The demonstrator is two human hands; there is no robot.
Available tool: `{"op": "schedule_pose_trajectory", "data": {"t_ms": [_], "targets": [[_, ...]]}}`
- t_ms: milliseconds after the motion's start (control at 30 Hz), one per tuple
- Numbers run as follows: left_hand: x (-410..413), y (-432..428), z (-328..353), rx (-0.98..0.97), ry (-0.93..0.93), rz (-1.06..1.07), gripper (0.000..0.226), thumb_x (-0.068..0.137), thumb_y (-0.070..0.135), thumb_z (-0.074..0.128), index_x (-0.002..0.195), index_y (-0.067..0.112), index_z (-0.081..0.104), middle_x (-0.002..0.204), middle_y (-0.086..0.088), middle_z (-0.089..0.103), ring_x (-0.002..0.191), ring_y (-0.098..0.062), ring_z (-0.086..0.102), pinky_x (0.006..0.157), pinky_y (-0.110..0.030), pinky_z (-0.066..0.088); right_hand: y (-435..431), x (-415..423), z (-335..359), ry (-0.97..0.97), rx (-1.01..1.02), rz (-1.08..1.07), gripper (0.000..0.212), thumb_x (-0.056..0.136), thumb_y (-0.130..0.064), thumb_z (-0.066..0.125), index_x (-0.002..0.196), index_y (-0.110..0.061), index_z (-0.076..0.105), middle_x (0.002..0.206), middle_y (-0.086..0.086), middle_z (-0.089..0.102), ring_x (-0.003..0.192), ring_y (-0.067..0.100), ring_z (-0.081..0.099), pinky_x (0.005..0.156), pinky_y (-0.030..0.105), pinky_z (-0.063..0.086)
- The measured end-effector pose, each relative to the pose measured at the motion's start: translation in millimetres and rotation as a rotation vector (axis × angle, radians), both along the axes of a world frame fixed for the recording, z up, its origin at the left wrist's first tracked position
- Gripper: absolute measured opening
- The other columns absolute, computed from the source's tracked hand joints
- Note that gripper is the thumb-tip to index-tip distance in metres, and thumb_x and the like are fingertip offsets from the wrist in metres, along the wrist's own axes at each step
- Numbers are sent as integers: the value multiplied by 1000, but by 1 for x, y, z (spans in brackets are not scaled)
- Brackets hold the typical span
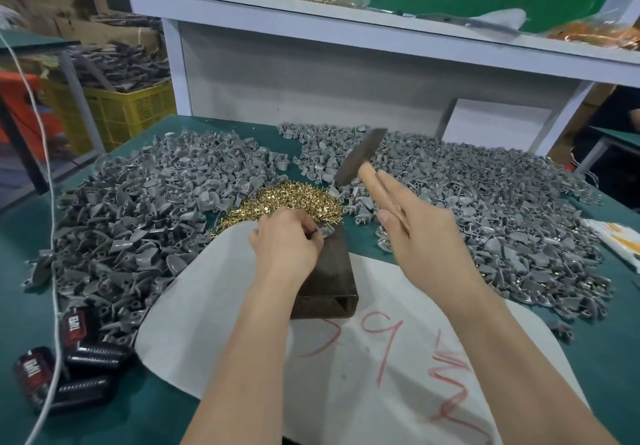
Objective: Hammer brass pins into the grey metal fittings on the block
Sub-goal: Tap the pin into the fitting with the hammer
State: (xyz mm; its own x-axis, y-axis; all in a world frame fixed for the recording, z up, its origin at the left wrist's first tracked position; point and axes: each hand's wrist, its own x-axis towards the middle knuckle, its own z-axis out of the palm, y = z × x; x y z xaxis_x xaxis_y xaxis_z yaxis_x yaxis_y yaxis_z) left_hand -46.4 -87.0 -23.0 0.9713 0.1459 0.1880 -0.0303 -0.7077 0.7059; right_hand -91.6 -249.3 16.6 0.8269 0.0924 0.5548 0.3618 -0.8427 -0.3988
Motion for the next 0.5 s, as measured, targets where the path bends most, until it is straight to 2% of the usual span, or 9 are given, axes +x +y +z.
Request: {"op": "schedule_pose_trajectory", "data": {"t_ms": [100, 167, 233, 300, 367, 400, 467, 500], "targets": [[0, -1, 1, -17, 15, 2, 12, 87, 24, 66, 75, 29, 65, 91, 5, 67, 105, -24, 56, 91, -38, 41, 5, -16, 4, -17, -53, 54, 61, 95, -19, 51, 137, -57, 27, 128, -15, 58, 98, 6, 63, 85, 26, 51], [1, 0, 1, -5, 17, 0, 7, 86, 25, 67, 79, 27, 68, 96, 4, 67, 107, -24, 55, 93, -38, 41, 10, -20, 0, 129, -156, 77, 61, 95, -20, 49, 136, -60, 27, 128, -16, 59, 105, 13, 62, 90, 31, 50], [1, 0, 0, 18, 11, -11, 5, 86, 25, 66, 84, 26, 71, 98, 4, 68, 108, -24, 55, 93, -39, 42, 13, -19, 0, 231, -210, 93, 59, 96, -20, 47, 136, -58, 29, 132, -23, 53, 113, 12, 58, 94, 32, 48], [1, 0, 0, 15, 0, -10, 6, 86, 24, 66, 83, 26, 71, 95, 4, 69, 107, -24, 56, 92, -38, 42, 12, -14, 7, 166, -135, 104, 57, 97, -20, 46, 137, -56, 29, 134, -37, 41, 113, -7, 54, 95, 22, 48], [1, -1, 1, -1, -9, 1, 8, 86, 23, 66, 82, 25, 72, 91, 4, 69, 105, -24, 57, 90, -36, 41, 7, -11, 11, 38, -30, 89, 55, 97, -22, 47, 137, -56, 30, 128, -45, 33, 87, -24, 54, 78, 3, 46], [2, -1, 0, -6, -6, 8, 8, 86, 23, 66, 82, 25, 72, 90, 5, 69, 104, -23, 57, 89, -35, 40, 6, -10, 11, 33, -39, 84, 55, 97, -23, 47, 138, -55, 29, 128, -44, 34, 81, -21, 56, 73, 2, 46], [3, -1, 0, 13, 5, 13, 7, 86, 23, 66, 84, 26, 72, 92, 5, 69, 105, -22, 57, 89, -35, 40, 9, -12, 2, 144, -119, 73, 53, 96, -23, 47, 139, -50, 32, 132, -28, 49, 94, 2, 64, 81, 20, 50], [3, 0, 0, 28, 4, 11, 7, 86, 23, 66, 84, 26, 72, 94, 6, 69, 105, -22, 57, 89, -36, 40, 10, -13, -3, 215, -145, 61, 52, 96, -22, 48, 140, -46, 34, 131, -20, 55, 101, 14, 64, 86, 26, 48]]}}
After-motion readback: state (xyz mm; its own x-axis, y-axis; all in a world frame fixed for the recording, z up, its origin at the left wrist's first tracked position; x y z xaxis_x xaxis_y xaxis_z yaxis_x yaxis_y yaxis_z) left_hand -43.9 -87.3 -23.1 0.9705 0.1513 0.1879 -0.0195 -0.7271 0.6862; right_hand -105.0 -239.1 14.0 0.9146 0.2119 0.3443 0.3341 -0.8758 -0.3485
